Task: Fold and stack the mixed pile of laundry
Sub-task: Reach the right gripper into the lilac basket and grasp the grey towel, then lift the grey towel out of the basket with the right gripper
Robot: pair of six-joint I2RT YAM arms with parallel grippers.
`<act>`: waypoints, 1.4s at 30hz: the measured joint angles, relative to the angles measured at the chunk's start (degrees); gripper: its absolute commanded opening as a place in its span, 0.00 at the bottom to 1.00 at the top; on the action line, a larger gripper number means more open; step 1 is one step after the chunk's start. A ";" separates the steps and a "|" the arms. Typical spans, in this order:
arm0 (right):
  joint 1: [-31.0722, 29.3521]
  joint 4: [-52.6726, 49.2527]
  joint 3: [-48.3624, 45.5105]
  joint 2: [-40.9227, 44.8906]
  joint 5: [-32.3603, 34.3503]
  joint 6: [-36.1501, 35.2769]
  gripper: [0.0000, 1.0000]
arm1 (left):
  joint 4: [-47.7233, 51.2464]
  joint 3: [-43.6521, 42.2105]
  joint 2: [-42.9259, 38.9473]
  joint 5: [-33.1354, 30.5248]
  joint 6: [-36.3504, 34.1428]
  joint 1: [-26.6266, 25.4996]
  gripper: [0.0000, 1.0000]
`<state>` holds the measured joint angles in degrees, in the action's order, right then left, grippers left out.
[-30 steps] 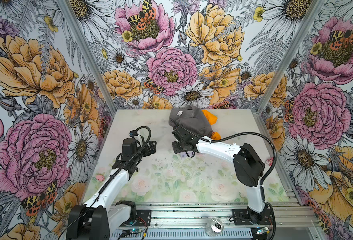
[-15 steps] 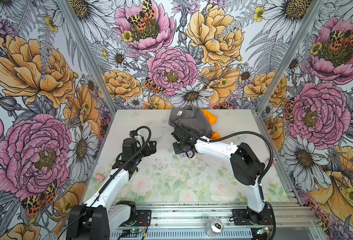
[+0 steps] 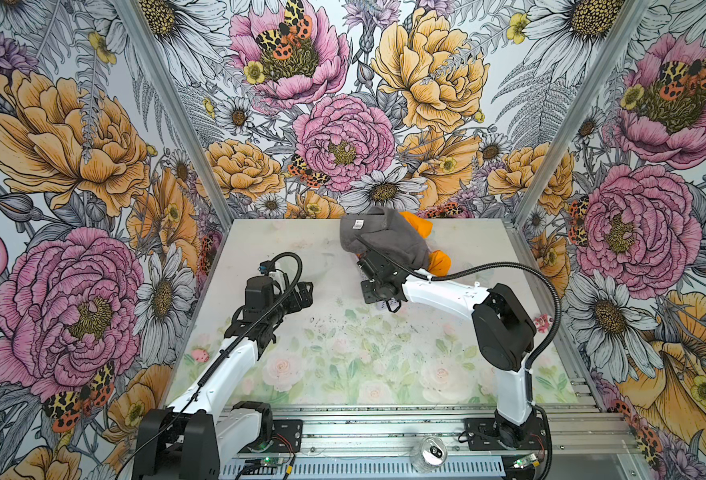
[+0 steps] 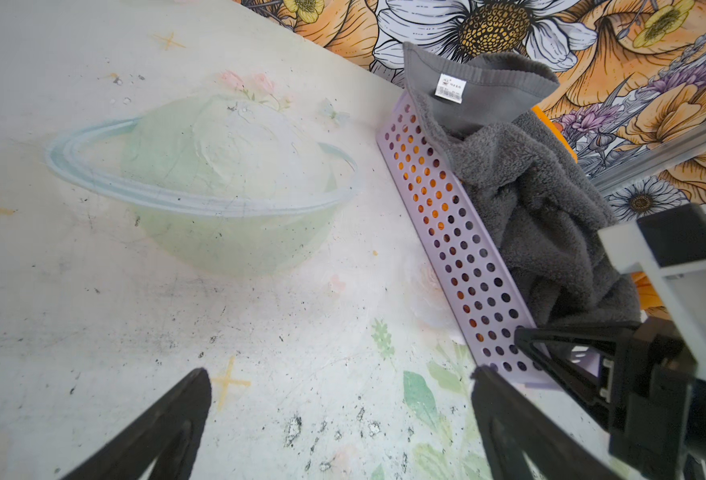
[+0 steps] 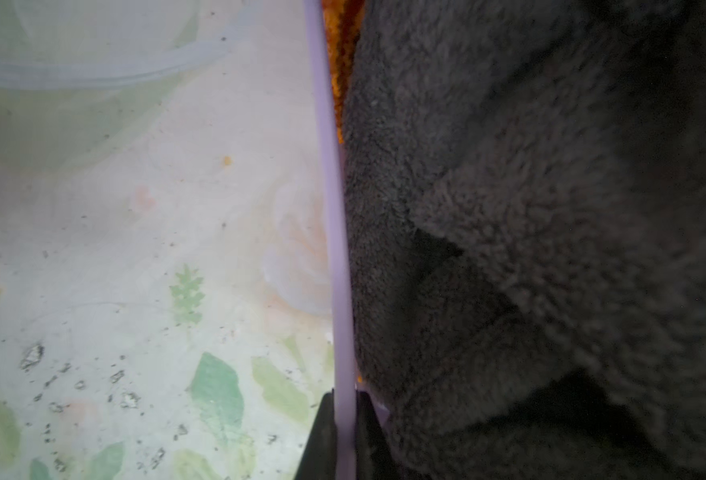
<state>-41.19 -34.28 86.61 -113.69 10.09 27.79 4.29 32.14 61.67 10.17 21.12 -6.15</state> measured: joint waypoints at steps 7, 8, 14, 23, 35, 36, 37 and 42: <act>10.99 -0.33 -5.97 4.70 1.01 -5.22 0.00 | 0.07 0.00 0.87 0.04 0.00 -0.13 0.99; 12.46 -0.46 -6.51 5.11 1.20 -5.90 0.00 | 0.04 0.00 0.98 0.04 0.00 -0.20 0.99; 22.01 -2.10 -7.67 6.45 1.79 -10.86 0.00 | 0.22 0.11 2.23 0.72 0.00 -0.39 0.99; 31.69 -3.85 -5.84 6.01 1.27 -17.94 0.00 | 0.39 0.63 2.62 1.16 -0.02 -0.39 0.99; 34.05 -6.03 -1.64 3.19 1.07 -24.13 0.12 | 0.42 0.83 3.43 1.31 -0.02 -0.44 0.99; 34.05 -6.51 -1.20 3.15 1.05 -24.33 0.20 | 0.42 0.83 3.45 1.31 0.00 -0.44 0.99; 34.12 -7.10 -0.76 3.13 0.87 -24.68 0.28 | 0.42 0.83 3.45 1.31 -0.02 -0.44 0.99; 34.27 -10.29 2.75 4.50 -1.64 -24.83 0.61 | 0.48 0.85 3.45 1.31 -0.02 -0.50 0.99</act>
<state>-6.92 -44.58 89.36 -109.19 8.45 2.96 4.78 32.99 65.12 11.49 21.10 -6.66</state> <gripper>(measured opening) 0.503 0.989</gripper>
